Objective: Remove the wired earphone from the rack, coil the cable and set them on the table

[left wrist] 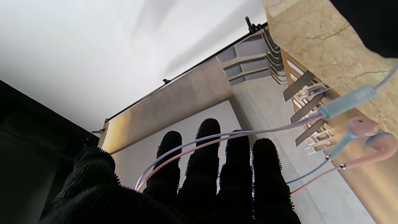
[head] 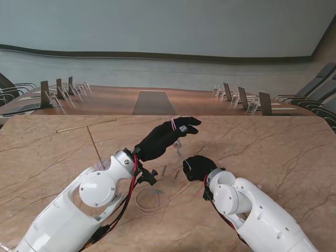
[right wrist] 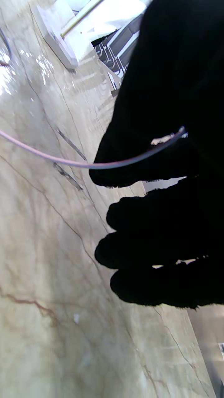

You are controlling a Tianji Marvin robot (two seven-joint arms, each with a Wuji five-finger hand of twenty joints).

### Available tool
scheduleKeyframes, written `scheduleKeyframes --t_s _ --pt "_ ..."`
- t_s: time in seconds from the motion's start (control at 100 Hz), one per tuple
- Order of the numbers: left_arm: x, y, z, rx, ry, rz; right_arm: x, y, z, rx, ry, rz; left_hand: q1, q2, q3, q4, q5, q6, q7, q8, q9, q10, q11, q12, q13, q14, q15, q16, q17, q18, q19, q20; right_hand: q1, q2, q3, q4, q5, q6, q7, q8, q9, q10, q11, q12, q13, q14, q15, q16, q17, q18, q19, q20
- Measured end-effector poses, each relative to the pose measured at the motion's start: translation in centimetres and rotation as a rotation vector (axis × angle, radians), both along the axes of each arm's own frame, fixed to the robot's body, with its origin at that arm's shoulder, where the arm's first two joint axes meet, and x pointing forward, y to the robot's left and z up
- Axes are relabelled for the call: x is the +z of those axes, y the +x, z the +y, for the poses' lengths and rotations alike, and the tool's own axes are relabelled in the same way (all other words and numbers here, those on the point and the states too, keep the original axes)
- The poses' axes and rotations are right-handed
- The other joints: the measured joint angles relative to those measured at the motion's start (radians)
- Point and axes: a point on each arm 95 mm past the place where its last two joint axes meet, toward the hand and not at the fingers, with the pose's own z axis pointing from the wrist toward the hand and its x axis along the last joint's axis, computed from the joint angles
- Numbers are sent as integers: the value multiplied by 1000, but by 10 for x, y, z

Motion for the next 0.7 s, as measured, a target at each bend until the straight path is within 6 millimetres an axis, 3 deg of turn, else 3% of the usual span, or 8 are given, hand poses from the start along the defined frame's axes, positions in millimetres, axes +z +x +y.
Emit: scheduleKeyframes --t_s 0.7 --pt "-9 -23 -15 -134 -33 92 7 41 -18 -76 -53 -87 58 11 0 0 0 0 29 9 58 14 66 64 55 48 48 14 42 27 41 16 0 -6 2 0 0 0 0 1 4 0 0 0 1 1 7 -4 0 2 6 0"
